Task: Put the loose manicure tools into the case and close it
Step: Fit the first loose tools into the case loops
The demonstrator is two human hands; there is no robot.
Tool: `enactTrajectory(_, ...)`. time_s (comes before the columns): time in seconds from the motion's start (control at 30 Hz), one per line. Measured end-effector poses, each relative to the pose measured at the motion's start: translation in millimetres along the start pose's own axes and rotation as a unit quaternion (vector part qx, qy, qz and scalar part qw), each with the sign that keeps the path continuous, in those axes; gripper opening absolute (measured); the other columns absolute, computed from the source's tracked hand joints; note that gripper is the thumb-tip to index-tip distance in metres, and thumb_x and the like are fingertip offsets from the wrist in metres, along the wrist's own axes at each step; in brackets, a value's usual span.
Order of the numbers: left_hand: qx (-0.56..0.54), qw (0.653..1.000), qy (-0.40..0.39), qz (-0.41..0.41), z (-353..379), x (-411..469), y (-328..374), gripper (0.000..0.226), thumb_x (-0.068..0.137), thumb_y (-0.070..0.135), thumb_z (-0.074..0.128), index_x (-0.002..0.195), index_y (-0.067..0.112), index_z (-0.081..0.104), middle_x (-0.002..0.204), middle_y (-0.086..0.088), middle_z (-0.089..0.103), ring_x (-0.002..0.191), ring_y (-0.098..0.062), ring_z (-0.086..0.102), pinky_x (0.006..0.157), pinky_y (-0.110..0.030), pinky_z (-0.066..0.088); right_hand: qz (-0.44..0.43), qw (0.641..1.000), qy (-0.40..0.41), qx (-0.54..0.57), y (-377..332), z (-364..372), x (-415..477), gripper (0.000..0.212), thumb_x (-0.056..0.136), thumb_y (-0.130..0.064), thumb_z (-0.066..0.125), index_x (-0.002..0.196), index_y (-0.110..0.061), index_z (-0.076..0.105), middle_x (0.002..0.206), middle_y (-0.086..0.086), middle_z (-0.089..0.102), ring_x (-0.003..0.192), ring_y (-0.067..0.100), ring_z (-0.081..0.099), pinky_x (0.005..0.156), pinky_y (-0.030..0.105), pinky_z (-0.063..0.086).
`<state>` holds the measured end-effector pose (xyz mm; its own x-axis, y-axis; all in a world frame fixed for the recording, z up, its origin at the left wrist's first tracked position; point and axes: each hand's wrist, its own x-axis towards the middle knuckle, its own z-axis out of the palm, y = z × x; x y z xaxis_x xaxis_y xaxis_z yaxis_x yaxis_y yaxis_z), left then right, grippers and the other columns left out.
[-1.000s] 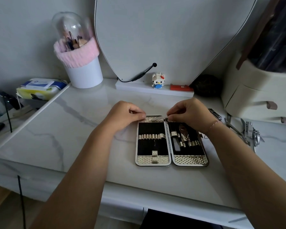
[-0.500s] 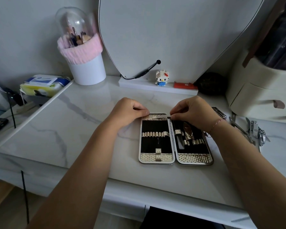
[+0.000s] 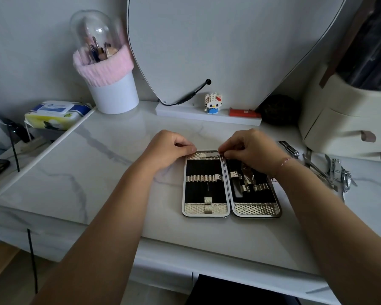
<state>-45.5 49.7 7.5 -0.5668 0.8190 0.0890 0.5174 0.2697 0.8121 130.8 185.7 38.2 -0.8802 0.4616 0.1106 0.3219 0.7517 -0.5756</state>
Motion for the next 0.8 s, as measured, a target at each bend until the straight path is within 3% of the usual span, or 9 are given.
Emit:
enactTrajectory(0.1, 0.0, 1.0, -0.002, -0.001, 0.7, -0.3, 0.0, 0.005, 0.077, 0.023, 0.076, 0.078, 0.028, 0.074, 0.08, 0.013, 0.071, 0.08, -0.005, 0.064, 0.081, -0.022, 0.047, -0.008, 1.0, 0.015, -0.006, -3.5, 2.3, 0.4, 0.015, 0.079, -0.012, 0.071, 0.092, -0.017, 0.075, 0.081, -0.007, 0.066, 0.066, -0.009, 0.057, 0.061, -0.003, 0.036)
enactTrajectory(0.3, -0.002, 1.0, -0.002, 0.001, 1.8, -0.2, -1.1, 0.01, 0.077, 0.022, 0.076, 0.074, 0.031, 0.072, 0.077, 0.016, 0.07, 0.078, -0.003, 0.064, 0.081, -0.023, 0.048, -0.008, 0.999, 0.03, -0.018, -4.8, 6.5, 2.8, 0.018, 0.078, -0.015, 0.072, 0.095, -0.018, 0.073, 0.086, -0.003, 0.07, 0.074, 0.003, 0.059, 0.065, 0.001, 0.041)
enactTrajectory(0.8, 0.0, 1.0, -0.004, 0.013, 1.6, 0.6, -2.9, 0.008, 0.077, 0.022, 0.075, 0.076, 0.03, 0.073, 0.079, 0.014, 0.071, 0.077, -0.004, 0.063, 0.081, -0.024, 0.047, 0.023, 0.999, 0.026, 0.008, 2.7, 0.6, 1.1, 0.006, 0.076, -0.017, 0.075, 0.081, -0.018, 0.075, 0.069, -0.015, 0.063, 0.063, -0.001, 0.057, 0.056, -0.003, 0.038)
